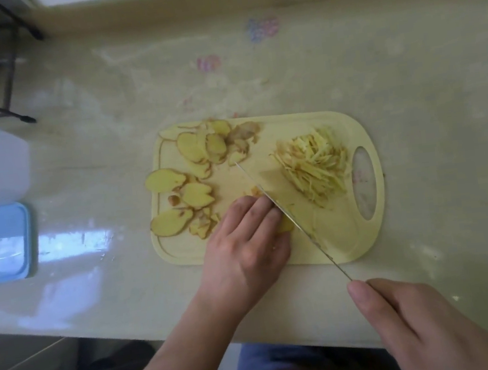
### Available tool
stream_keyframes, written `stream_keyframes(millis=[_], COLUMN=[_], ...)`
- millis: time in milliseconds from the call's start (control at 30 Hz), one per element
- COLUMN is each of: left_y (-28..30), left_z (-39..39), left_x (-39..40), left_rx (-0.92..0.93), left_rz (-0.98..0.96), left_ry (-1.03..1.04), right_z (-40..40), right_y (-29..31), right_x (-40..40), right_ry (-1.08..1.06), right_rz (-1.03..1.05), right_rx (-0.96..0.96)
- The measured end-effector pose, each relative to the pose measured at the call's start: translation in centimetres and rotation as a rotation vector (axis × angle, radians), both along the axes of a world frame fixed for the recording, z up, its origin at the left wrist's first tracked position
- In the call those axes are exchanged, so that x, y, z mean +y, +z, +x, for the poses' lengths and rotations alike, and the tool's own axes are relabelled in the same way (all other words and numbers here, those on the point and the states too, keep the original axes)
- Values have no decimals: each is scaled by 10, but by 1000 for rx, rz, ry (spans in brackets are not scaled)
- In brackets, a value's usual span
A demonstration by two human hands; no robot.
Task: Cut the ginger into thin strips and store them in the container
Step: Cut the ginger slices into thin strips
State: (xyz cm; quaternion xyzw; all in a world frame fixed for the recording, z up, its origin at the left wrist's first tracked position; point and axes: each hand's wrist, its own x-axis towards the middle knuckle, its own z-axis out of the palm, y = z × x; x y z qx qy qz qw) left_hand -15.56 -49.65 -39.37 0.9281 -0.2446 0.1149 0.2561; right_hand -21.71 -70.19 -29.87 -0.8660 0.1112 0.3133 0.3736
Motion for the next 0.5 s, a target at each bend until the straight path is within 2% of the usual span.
stream_keyframes(millis=[167,333,500], left_y=[1,4,8], left_z=[-2,-3,-3], left_x=[-2,-2,0], left_rx=[19,34,56], left_rz=[4,22,43], left_ry=[18,24,15], right_z=[11,28,12], right_y=[-8,-17,-2], right_x=[-1,-1,-6], right_ry=[46,48,30], right_rz=[-35,77,-12], right_rx=[-5,-37,26])
